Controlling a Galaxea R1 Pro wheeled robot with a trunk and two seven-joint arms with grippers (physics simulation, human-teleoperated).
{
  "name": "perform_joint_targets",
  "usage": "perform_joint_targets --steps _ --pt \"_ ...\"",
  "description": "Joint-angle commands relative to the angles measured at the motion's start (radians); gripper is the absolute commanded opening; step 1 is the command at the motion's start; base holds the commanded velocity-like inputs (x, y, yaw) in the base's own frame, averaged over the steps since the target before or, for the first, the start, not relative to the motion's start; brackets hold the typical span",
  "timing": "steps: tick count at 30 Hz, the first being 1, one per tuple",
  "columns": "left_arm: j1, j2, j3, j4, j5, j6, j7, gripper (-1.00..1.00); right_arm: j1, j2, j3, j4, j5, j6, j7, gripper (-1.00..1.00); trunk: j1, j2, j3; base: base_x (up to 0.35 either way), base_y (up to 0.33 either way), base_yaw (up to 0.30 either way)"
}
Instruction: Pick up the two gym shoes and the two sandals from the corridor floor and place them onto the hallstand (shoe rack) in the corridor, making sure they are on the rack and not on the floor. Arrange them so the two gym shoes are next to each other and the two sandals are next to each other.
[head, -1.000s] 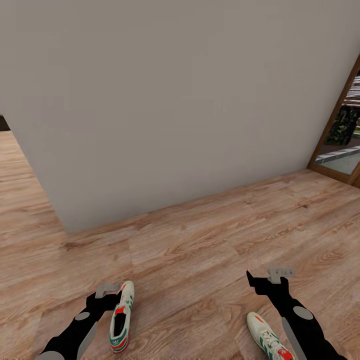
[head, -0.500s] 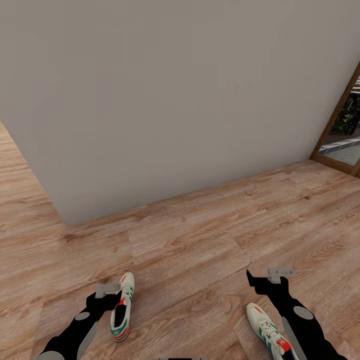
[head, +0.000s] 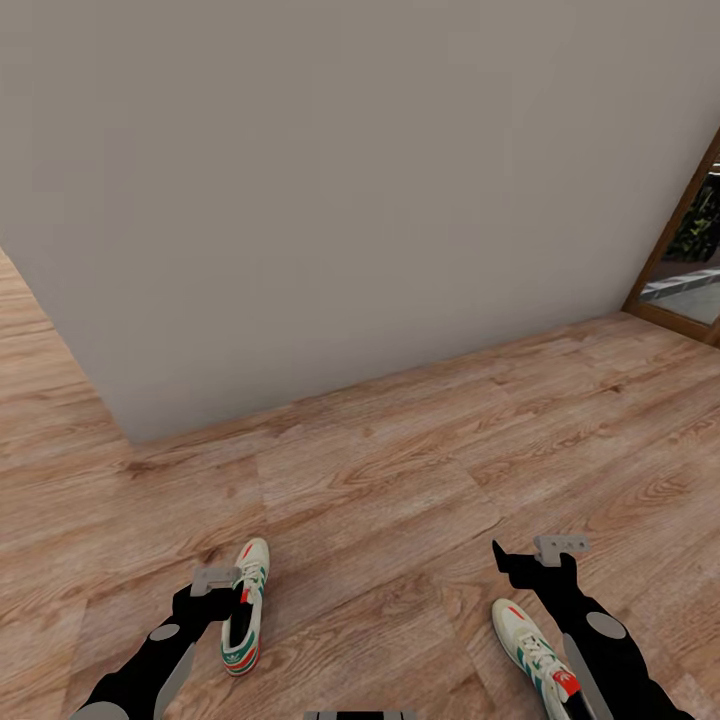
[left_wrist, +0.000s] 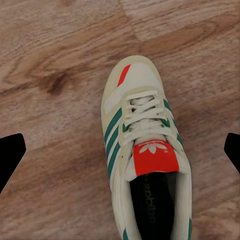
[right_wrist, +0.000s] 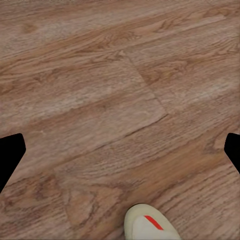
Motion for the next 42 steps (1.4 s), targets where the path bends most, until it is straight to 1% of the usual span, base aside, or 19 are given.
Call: perform_joint_targets --steps 1,8,13,15,17,20,21,22,26,29,34,42 --pt "0.000 0.000 0.003 0.001 0.000 -0.003 -0.002 1.00 0.000 0.000 0.000 -0.001 -0.010 0.005 -0.001 1.00 0.000 0.000 -0.001 0.000 0.000 0.000" --pt "0.000 0.000 0.002 0.001 -0.001 -0.003 -0.002 1.00 -0.001 -0.003 0.000 -0.013 -0.010 0.008 0.000 1.00 0.000 0.000 -0.001 0.000 0.000 0.000" --pt "0.000 0.000 0.002 0.001 -0.001 -0.003 -0.002 1.00 -0.007 -0.004 -0.001 -0.061 -0.010 0.030 0.001 1.00 0.000 0.000 -0.001 0.000 0.000 0.000" --pt "0.000 0.000 0.002 0.001 -0.002 -0.002 -0.003 1.00 -0.015 -0.004 0.000 -0.086 -0.010 0.061 0.001 1.00 0.000 0.000 -0.001 0.000 0.000 0.000" --pt "0.000 0.000 0.002 0.001 -0.002 -0.002 -0.003 1.00 -0.031 -0.005 0.000 -0.108 -0.011 0.107 0.001 1.00 0.000 0.000 -0.001 0.000 0.000 0.000" --pt "0.000 0.000 0.002 0.001 -0.002 -0.002 -0.003 1.00 -0.074 -0.004 0.000 -0.129 -0.013 0.191 0.001 1.00 0.000 0.000 -0.001 0.000 0.000 0.000" --pt "0.000 0.000 0.002 0.001 -0.002 -0.002 -0.003 1.00 -0.092 -0.004 0.000 -0.133 -0.013 0.220 0.001 1.00 0.000 -0.001 -0.005 0.000 0.000 0.000" --pt "0.000 0.000 0.002 0.001 -0.002 -0.002 -0.003 1.00 -0.092 -0.004 0.000 -0.133 -0.013 0.220 0.001 1.00 0.001 -0.001 -0.009 0.000 0.000 0.000" --pt "0.000 -0.001 0.002 0.001 -0.002 -0.002 -0.003 1.00 -0.162 -0.002 0.000 -0.142 -0.014 0.312 0.002 1.00 0.002 -0.002 -0.024 0.000 0.000 0.000" --pt "0.000 -0.001 0.002 0.002 -0.002 -0.002 -0.003 1.00 -0.194 0.001 0.001 -0.146 -0.015 0.349 0.002 1.00 0.004 -0.002 -0.036 0.000 0.000 0.000" --pt "0.000 -0.002 0.002 0.002 -0.002 -0.002 -0.003 1.00 -0.216 0.004 0.004 -0.148 -0.015 0.375 0.009 1.00 0.006 -0.004 -0.055 0.000 0.000 0.000" --pt "0.000 -0.009 0.001 0.003 -0.003 -0.001 -0.003 1.00 -0.225 0.007 0.008 -0.148 -0.015 0.385 0.016 1.00 0.010 -0.005 -0.086 0.000 0.000 0.000"
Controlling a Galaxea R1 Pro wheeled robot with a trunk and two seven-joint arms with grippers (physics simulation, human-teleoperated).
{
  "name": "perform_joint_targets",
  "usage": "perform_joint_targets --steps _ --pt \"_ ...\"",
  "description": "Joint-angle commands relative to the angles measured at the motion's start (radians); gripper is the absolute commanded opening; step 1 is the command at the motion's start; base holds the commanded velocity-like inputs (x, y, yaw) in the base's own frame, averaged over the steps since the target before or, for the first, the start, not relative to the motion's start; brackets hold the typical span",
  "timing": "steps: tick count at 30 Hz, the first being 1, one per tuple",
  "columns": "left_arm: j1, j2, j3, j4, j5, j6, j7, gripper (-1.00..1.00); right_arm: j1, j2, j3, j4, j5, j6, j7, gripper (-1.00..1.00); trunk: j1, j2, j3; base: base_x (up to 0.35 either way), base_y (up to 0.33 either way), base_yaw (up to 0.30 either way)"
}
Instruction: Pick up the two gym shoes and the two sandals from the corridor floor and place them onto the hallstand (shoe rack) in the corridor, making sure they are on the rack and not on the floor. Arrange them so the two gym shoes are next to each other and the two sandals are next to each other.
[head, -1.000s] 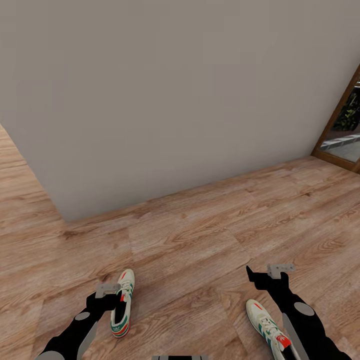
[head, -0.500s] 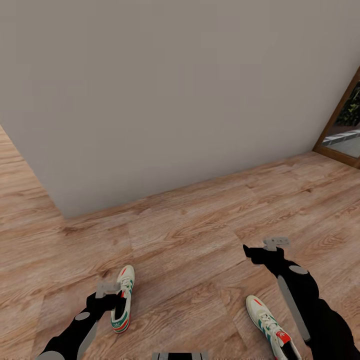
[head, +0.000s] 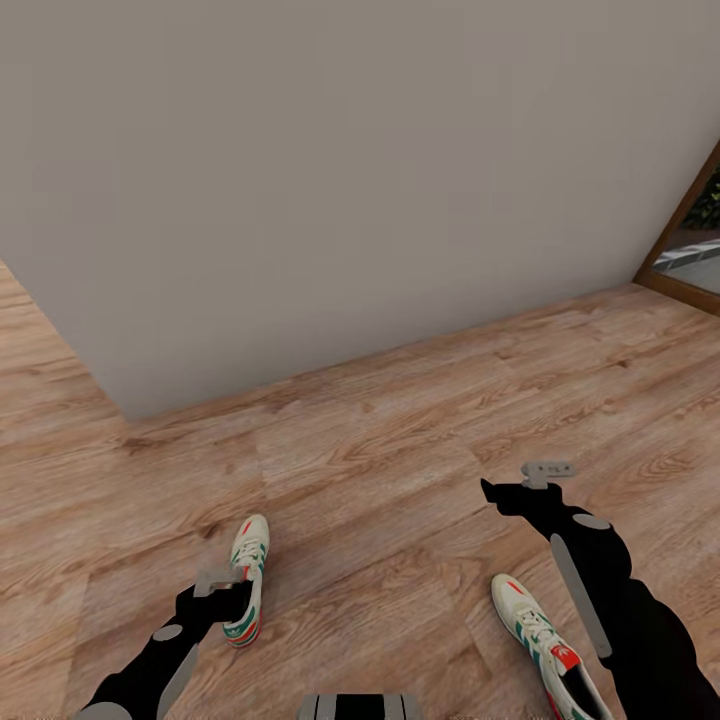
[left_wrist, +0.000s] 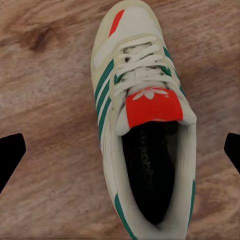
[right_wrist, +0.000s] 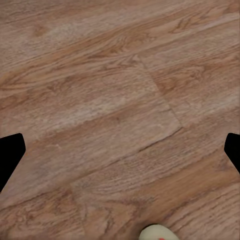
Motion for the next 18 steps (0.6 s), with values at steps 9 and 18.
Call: perform_joint_targets --steps 9,18 --pt "0.000 -0.004 0.002 0.001 -0.002 -0.002 -0.002 1.00 -0.002 0.000 -0.001 -0.001 -0.006 0.007 0.002 1.00 0.001 -0.001 -0.014 0.000 0.000 0.000" --pt "-0.003 -0.008 0.000 -0.007 -0.002 0.000 -0.001 1.00 -0.002 0.000 -0.001 -0.001 -0.005 0.007 0.002 1.00 0.002 -0.002 -0.034 0.000 0.000 0.000"
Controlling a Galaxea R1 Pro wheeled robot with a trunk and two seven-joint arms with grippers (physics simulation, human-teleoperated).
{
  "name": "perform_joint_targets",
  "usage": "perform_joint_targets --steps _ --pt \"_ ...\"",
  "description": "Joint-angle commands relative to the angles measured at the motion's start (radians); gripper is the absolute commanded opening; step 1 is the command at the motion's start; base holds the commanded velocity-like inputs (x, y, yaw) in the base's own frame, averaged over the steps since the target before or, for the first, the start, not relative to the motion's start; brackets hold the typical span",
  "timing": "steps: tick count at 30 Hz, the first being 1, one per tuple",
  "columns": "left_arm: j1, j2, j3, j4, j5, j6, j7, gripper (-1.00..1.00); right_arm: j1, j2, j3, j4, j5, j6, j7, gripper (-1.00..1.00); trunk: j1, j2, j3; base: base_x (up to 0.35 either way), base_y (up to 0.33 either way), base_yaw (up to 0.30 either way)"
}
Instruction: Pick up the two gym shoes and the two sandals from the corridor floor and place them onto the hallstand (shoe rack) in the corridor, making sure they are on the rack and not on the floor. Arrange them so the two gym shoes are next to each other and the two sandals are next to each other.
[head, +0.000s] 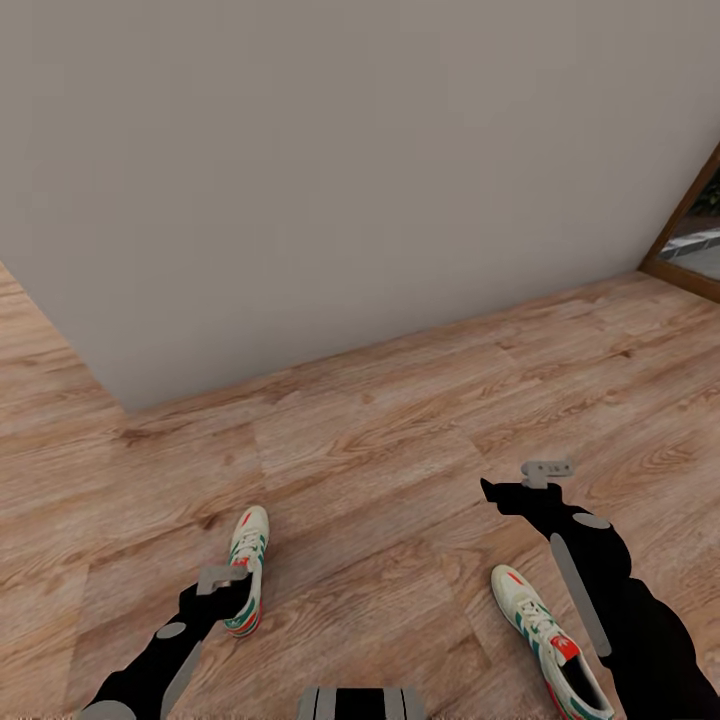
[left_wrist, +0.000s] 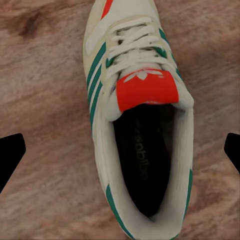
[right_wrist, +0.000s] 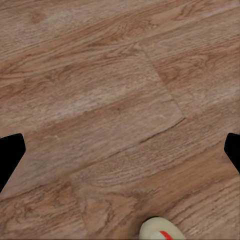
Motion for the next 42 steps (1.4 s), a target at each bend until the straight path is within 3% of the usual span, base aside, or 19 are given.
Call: perform_joint_targets --steps 1,8,12,23,31,42 --pt "-0.001 -0.004 0.003 -0.002 -0.001 -0.003 -0.002 1.00 0.000 0.000 -0.002 -0.001 -0.005 0.005 0.001 1.00 0.000 -0.001 -0.005 0.000 0.000 0.000" --pt "-0.003 -0.037 0.002 -0.010 -0.001 -0.004 0.000 1.00 0.000 0.000 0.000 -0.001 -0.005 0.005 0.001 1.00 0.003 -0.002 -0.039 0.000 0.000 0.000" --pt "-0.003 -0.049 0.002 -0.010 -0.003 -0.004 0.002 1.00 0.000 0.000 -0.001 0.000 -0.005 0.005 0.001 1.00 0.003 -0.002 -0.045 0.000 0.000 0.000" --pt "-0.004 -0.047 0.001 -0.011 -0.004 -0.004 0.009 1.00 0.000 0.000 -0.001 0.000 -0.005 0.005 0.001 1.00 0.003 -0.002 -0.050 0.000 0.000 0.000" --pt "-0.004 -0.043 0.002 -0.011 -0.005 -0.006 0.011 1.00 0.000 0.000 -0.002 0.000 -0.005 0.005 0.001 1.00 0.007 -0.004 -0.087 0.000 0.000 0.000" --pt "-0.004 -0.041 0.002 -0.011 -0.005 -0.009 0.012 1.00 0.000 -0.001 -0.006 0.000 -0.005 0.005 0.001 1.00 0.007 -0.004 -0.097 0.000 0.000 0.000"
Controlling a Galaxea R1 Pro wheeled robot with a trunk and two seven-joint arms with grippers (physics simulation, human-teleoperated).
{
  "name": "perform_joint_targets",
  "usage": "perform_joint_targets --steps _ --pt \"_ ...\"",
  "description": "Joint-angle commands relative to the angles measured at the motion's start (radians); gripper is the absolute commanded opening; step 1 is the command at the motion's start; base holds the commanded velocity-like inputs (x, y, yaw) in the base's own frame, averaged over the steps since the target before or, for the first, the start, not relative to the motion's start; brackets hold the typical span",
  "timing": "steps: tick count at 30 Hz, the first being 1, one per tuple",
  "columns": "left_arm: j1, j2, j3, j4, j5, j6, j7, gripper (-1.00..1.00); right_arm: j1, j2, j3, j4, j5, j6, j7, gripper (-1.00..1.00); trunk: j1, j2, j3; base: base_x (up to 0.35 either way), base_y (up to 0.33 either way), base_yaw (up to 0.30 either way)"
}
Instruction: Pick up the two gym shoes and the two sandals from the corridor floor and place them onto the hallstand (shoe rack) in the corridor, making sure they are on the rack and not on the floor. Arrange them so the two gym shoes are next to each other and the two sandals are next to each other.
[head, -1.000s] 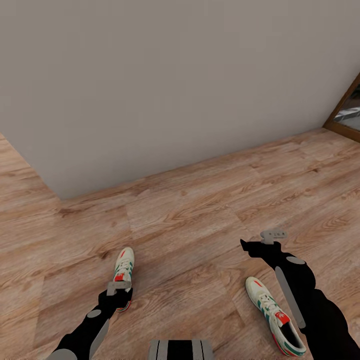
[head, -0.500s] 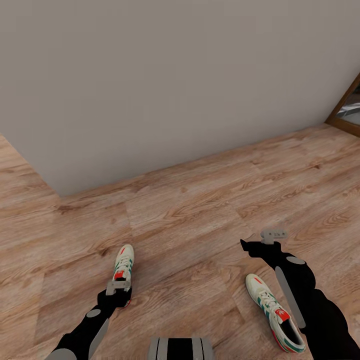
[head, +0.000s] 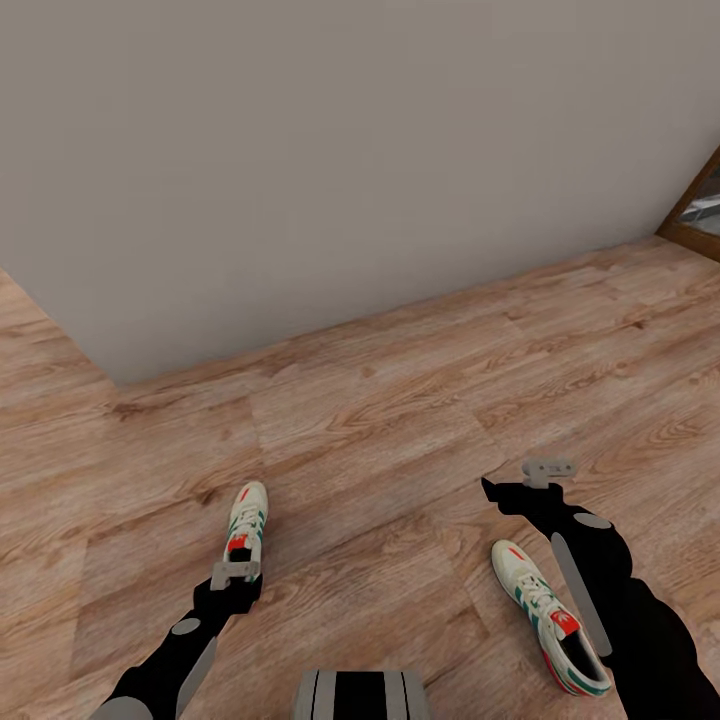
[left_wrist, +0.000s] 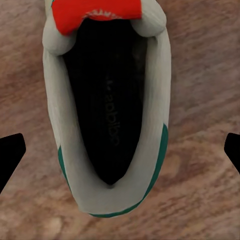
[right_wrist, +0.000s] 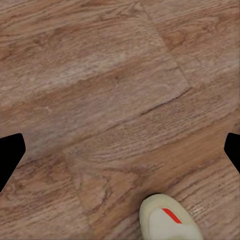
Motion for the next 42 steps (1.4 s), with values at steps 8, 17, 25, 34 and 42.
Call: perform_joint_targets --steps 8,17,25,34,42 --pt "0.000 0.000 0.002 0.000 -0.001 -0.004 0.000 1.00 0.000 -0.001 -0.003 -0.001 -0.005 0.005 0.001 1.00 0.003 -0.002 -0.035 0.000 0.000 0.000" --pt "0.000 -0.001 0.002 -0.001 -0.001 -0.004 0.000 1.00 0.000 -0.001 -0.003 0.000 -0.005 0.005 0.001 1.00 0.007 -0.004 -0.082 0.000 0.000 0.000" --pt "0.000 0.000 0.002 -0.001 -0.001 -0.004 0.000 1.00 0.000 -0.001 -0.003 0.000 -0.005 0.005 0.001 1.00 0.008 -0.005 -0.101 0.000 0.000 0.000" --pt "0.000 0.000 0.002 -0.001 0.000 -0.007 0.000 1.00 0.000 -0.001 -0.003 0.000 -0.004 0.005 0.001 1.00 0.010 -0.006 -0.120 0.000 0.000 0.000" --pt "0.000 0.000 0.003 -0.002 0.000 -0.017 0.000 1.00 0.000 -0.001 -0.003 -0.001 -0.004 0.005 0.001 1.00 0.010 -0.006 -0.120 0.018 0.000 0.000"
